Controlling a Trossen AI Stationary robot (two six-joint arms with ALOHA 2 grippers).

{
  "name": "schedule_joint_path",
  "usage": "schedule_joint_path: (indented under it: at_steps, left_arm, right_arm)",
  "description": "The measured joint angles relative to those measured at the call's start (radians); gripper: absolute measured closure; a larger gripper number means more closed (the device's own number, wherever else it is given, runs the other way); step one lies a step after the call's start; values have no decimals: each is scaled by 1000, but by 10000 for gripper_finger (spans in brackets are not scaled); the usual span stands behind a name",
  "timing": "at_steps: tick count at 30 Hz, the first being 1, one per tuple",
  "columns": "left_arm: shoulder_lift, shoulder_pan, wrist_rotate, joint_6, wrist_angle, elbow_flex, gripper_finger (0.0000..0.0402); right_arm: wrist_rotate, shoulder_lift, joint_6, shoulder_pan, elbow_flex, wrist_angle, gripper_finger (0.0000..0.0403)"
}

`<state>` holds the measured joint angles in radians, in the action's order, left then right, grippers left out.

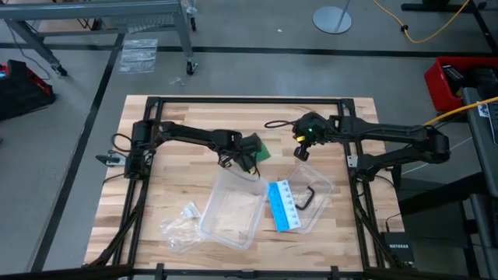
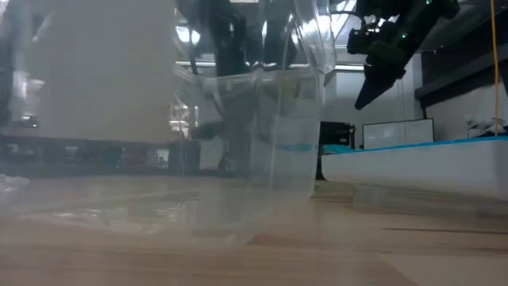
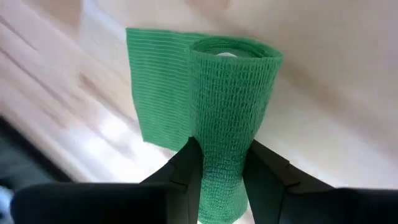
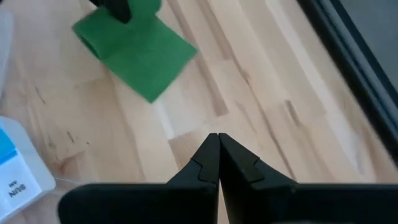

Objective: Roll bandage
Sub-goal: Roll the green bandage

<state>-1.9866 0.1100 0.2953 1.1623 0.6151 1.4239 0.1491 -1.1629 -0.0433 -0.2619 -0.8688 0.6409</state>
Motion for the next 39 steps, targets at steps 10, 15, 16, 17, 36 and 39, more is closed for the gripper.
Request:
schedule_joint_path:
  at_steps: [10, 15, 16, 17, 36, 39]
  left_arm:
    - [57, 17, -192, -316, 187, -12, 319]
    - [57, 16, -192, -314, 183, -55, 319]
    - [59, 16, -192, -304, 182, -64, 319]
    - [60, 16, -192, -290, 182, -73, 319]
    - [58, 14, -191, -266, 120, -91, 320]
    - [57, 14, -191, -266, 117, -91, 320]
  right_arm:
    - [-191, -102, 109, 0, 119, -410, 395]
    - [-290, -271, 187, 0, 119, -538, 395]
    - [-308, -307, 208, 0, 119, -564, 395]
    - [-318, -340, 231, 0, 117, -587, 395]
    - [-485, -616, 523, 0, -34, -702, 395]
    - [-510, -642, 526, 0, -34, -701, 395]
